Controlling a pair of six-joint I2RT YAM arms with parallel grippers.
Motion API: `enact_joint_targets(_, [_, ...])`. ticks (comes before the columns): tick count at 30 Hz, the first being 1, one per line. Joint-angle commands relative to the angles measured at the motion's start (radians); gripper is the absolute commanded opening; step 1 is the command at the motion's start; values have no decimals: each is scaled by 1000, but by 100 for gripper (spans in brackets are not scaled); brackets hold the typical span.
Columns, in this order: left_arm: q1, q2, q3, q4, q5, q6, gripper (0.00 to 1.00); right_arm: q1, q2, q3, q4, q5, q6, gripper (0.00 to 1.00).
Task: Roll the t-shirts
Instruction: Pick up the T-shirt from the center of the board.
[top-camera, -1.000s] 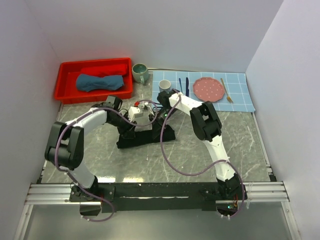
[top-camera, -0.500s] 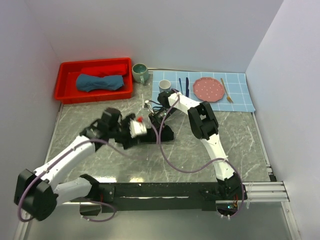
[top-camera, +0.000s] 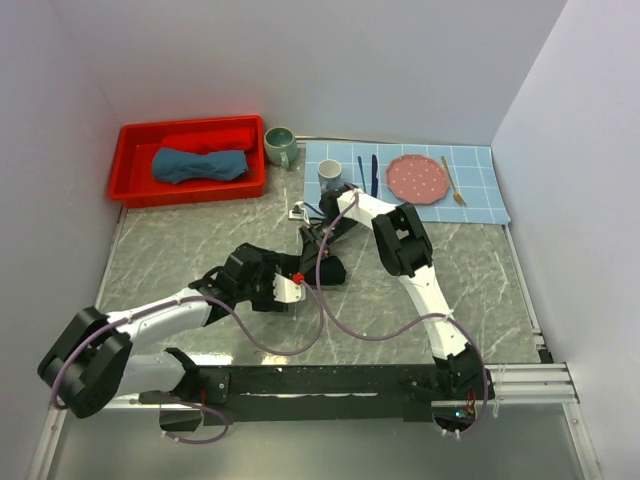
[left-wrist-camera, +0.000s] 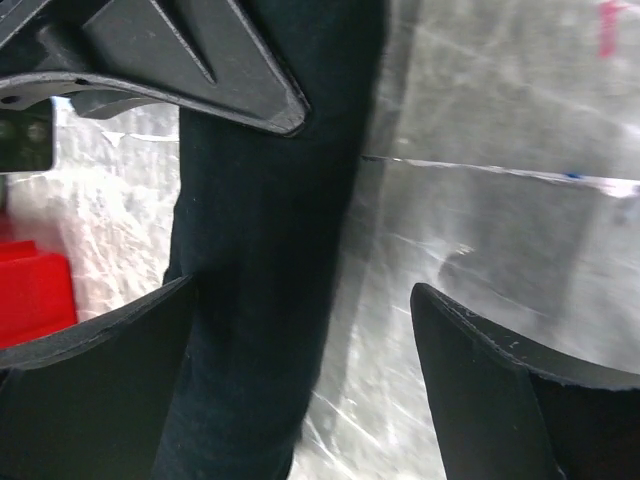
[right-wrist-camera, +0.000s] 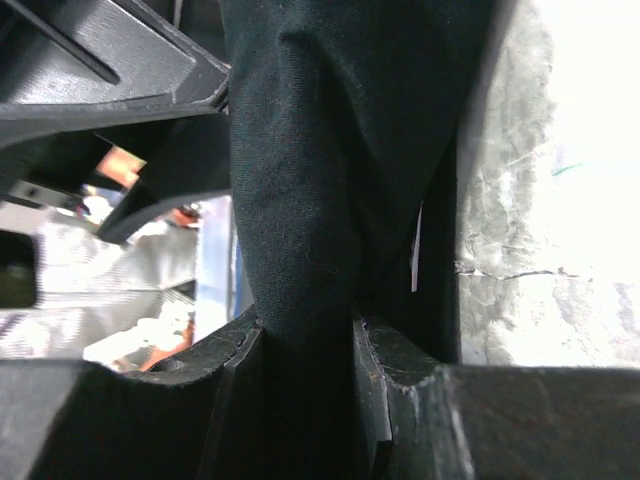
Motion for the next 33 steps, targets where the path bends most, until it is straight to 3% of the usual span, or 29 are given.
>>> enact_joint_targets(1, [-4,57,-2,174,-40,58,92,24,143,-5,-194,113,-140,26])
enact_joint_targets(8, [-5,155,31,205,-11,68,90,1,184,17,-192,68,-60,26])
enact_joint_targets(16, [-11,279,71,257,17,84,86,-19,189,-69,-175,-2,-13,26])
enact_joint_targets(20, [-21,368,105,266,23,94,79,-19,195,-58,-192,-30,-19,27])
enact_joint_targets(23, [-21,407,143,242,26,97,67,-20,192,-61,-192,-64,-7,28])
enact_joint_targets(24, [-21,415,157,231,32,97,57,-22,193,-61,-191,-71,-4,28])
enact_joint_targets(27, [-21,430,179,187,51,81,41,-22,193,-61,-192,-87,9,32])
enact_joint_targets(30, [-19,422,180,147,67,74,33,-25,190,-66,-192,-91,30,43])
enact_joint_targets(31, [-16,422,189,119,87,68,31,-28,187,-68,-192,-87,41,53])
enact_joint_targets(33, [-5,422,235,47,103,49,25,-45,151,-78,-191,-93,61,61])
